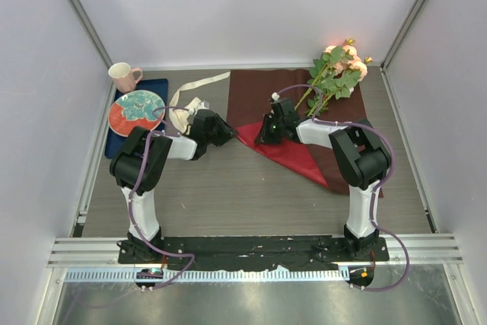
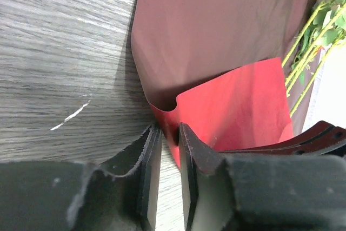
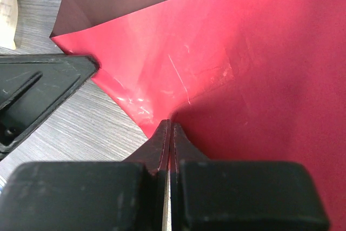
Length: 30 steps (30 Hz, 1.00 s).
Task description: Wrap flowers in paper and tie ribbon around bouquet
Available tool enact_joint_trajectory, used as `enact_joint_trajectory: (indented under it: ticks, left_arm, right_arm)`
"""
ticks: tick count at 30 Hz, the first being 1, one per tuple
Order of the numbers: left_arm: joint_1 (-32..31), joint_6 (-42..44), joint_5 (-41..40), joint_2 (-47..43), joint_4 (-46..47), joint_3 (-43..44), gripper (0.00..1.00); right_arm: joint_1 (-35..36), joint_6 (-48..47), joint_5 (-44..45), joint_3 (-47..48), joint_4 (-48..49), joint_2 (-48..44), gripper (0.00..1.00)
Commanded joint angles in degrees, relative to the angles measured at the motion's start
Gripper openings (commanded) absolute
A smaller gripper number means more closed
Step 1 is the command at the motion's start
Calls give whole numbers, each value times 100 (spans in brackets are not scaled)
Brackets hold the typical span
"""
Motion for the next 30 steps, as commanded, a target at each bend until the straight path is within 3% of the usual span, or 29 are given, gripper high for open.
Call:
enact_joint_trajectory:
  ticks: [1, 7, 18, 30]
  left_arm:
    - [-100, 776, -820, 76, -718, 24, 18]
    - [-477, 1181, -1541, -363, -938, 16, 0]
    - [-1269, 1218, -2439, -1163, -1350, 42, 0]
    - [-1954, 857, -2343, -1410, -1457, -28, 0]
  right_arm:
    - [-39, -42, 426, -108, -296, 120, 1]
    - [-65, 2, 567, -187, -516, 68, 1]
    - [-101, 125, 611, -600, -622, -169, 1]
    - [-206, -455, 418, -1514, -806, -1022, 1]
